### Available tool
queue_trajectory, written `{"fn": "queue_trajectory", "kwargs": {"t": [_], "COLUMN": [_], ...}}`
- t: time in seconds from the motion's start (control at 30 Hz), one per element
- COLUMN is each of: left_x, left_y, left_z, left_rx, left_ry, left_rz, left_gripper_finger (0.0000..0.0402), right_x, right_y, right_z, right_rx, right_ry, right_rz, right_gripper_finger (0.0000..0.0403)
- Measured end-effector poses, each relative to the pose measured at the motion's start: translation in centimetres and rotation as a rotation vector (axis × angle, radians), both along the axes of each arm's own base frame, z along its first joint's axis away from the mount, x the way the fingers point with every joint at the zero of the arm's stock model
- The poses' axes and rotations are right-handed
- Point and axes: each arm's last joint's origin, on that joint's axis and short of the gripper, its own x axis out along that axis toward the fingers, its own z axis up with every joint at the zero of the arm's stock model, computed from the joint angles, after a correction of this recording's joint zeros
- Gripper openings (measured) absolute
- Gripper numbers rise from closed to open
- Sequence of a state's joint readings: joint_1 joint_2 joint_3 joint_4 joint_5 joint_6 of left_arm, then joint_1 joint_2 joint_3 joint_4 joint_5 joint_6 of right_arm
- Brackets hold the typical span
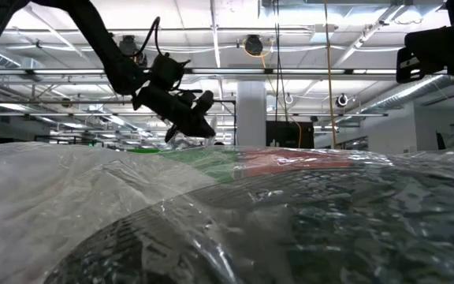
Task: Pick & Place Travel size toiletries
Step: Put the blue toothbrush into the blue bin
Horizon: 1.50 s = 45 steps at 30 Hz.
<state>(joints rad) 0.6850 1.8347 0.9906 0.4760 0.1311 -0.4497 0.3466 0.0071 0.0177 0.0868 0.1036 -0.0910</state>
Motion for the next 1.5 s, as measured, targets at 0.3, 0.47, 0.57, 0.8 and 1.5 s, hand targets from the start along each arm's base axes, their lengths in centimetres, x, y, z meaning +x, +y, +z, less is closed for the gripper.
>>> {"fn": "queue_trajectory", "kwargs": {"t": [0.3, 0.47, 0.57, 0.8, 1.5], "left_x": [0.0, -0.5, -0.6, -0.5, -0.2], "left_y": [-0.5, -0.4, -0.6, -1.2, -1.5], "left_z": [-0.6, -1.2, -1.5, -1.9, -1.8], "left_rx": [-0.021, -0.054, -0.075, -0.101, -0.050], "left_ry": [0.082, 0.139, 0.174, 0.222, 0.235], "left_rz": [0.068, 0.100, 0.094, 0.071, 0.004], "left_gripper_finger": [0.0011, 0.0008, 0.0015, 0.0009, 0.0194], "right_x": [0.0, 0.0, 0.0, 0.0, 0.0], "right_y": [0.0, 0.0, 0.0, 0.0, 0.0], "right_z": [0.0, 0.0, 0.0, 0.0, 0.0], "right_rx": [0.000, 0.000, 0.000, 0.000, 0.000], "right_ry": [0.000, 0.000, 0.000, 0.000, 0.000], "right_rz": [0.000, 0.000, 0.000, 0.000, 0.000], "right_gripper_finger": [0.0000, 0.0000, 0.0000, 0.0000, 0.0000]}}
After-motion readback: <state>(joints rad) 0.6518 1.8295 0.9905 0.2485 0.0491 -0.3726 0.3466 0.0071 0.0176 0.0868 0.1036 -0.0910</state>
